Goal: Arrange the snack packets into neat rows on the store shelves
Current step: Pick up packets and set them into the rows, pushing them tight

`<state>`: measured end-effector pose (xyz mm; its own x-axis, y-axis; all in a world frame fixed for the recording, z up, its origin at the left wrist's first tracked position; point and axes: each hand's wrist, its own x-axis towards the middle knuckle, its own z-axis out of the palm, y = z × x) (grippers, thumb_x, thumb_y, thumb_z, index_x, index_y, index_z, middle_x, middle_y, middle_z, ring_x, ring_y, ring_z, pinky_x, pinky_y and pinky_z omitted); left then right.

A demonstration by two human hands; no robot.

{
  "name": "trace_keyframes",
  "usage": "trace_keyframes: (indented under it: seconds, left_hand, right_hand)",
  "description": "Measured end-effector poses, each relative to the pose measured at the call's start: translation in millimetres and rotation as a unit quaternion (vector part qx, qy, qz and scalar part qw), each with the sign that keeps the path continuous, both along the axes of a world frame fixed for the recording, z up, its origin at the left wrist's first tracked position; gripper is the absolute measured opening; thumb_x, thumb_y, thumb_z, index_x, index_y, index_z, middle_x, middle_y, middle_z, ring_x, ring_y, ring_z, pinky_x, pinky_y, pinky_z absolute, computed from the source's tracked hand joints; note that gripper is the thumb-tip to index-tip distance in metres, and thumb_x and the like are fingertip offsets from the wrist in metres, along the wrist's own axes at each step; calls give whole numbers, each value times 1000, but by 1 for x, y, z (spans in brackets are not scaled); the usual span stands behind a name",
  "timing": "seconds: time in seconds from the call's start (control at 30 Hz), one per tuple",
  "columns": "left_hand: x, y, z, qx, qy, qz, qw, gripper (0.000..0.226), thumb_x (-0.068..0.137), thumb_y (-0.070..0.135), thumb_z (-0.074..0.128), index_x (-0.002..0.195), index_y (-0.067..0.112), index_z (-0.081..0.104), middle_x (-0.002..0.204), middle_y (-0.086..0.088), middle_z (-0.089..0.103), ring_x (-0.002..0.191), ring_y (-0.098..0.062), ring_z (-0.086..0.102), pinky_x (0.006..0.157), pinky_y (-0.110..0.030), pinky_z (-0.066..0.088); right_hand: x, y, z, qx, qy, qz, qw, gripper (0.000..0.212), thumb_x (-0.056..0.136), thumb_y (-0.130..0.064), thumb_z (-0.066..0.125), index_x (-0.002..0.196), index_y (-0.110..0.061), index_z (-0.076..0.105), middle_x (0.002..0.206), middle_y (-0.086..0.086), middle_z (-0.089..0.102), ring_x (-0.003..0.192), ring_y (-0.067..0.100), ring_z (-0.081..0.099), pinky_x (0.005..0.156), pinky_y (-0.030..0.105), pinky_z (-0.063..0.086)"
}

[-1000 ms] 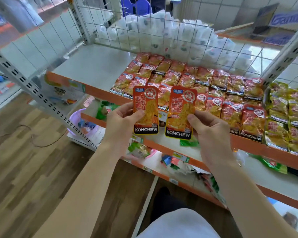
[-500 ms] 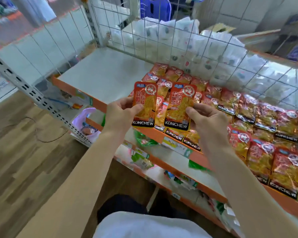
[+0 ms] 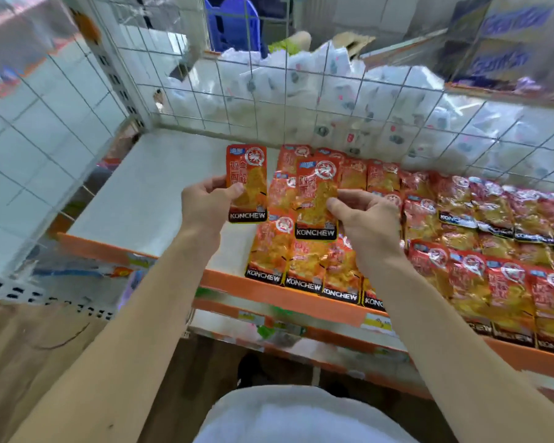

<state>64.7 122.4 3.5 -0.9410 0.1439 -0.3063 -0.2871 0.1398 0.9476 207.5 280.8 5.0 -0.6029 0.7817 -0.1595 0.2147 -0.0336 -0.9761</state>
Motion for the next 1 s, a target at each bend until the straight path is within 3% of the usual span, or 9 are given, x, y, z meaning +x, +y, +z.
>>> trace_keyframes:
  seconds: [0.07,0.17,0.27,0.33,0.4,0.47,0.57,0.77,1.0]
  left_hand:
    - [-27,2,-6,-10,-3,-16,1000,17,89,8,73,104,11,67,88,1,70,72,-8,66,55,-16,49]
    - [-69,8,-17,-54,7,-37,998,14,90,8,71,102,11,66,84,-1,65,66,-5,60,48,-10,43]
    - [-108,18,-25,-110,14,-77,991,15,87,8,74,102,11,70,91,-4,69,71,-9,61,65,-19,45]
    - [-125,24,-32,-143,20,-110,983,13,82,10,79,90,16,71,100,-9,74,78,-15,66,77,-25,51]
    - [-135,31,-38,-166,30,-138,976,17,77,14,84,79,23,69,96,-7,75,84,-18,71,86,-29,56]
    - [-140,37,-42,-191,61,-155,967,14,74,22,87,80,21,74,91,-2,76,87,-16,71,91,-30,56]
    - [-142,44,-46,-247,120,-198,941,24,79,27,83,98,14,79,89,-1,72,86,-14,65,86,-23,49]
    - [-146,54,-51,-316,179,-255,896,26,82,35,79,96,12,79,97,-10,75,97,-24,67,81,-28,47]
    - [-146,56,-62,-313,230,-267,882,30,90,43,70,96,14,75,98,-8,74,96,-26,67,84,-34,50]
  right_hand:
    - [-16,-5,-1,3,-11,-14,1000,10,85,-15,77,91,-23,74,86,-7,73,78,5,68,69,12,50]
    - [-38,-12,-2,15,-19,-20,1000,14,85,-16,77,84,-28,71,88,-5,74,85,8,70,77,18,54]
    - [-56,-16,-4,21,-33,-36,999,11,86,-16,77,87,-25,72,91,-3,74,86,9,70,78,19,56]
    - [-65,-19,-7,22,-47,-49,997,10,85,-17,78,88,-25,72,89,-5,74,84,7,70,76,18,55]
    - [-73,-22,-11,25,-60,-61,996,10,85,-18,78,89,-26,72,88,-7,73,84,6,70,76,18,55]
    - [-75,-25,-12,31,-68,-58,996,11,86,-18,77,95,-21,74,90,-8,73,85,4,69,74,14,54]
    - [-80,-26,-14,38,-81,-65,994,15,86,-17,76,101,-16,74,91,-7,72,87,5,69,73,12,53]
    - [-90,-28,-10,37,-85,-65,994,16,86,-16,76,102,-17,74,91,-7,72,87,3,68,71,10,53]
    - [-96,-28,-11,54,-107,-60,991,18,87,-18,75,105,-15,74,91,-10,70,88,3,67,71,9,53]
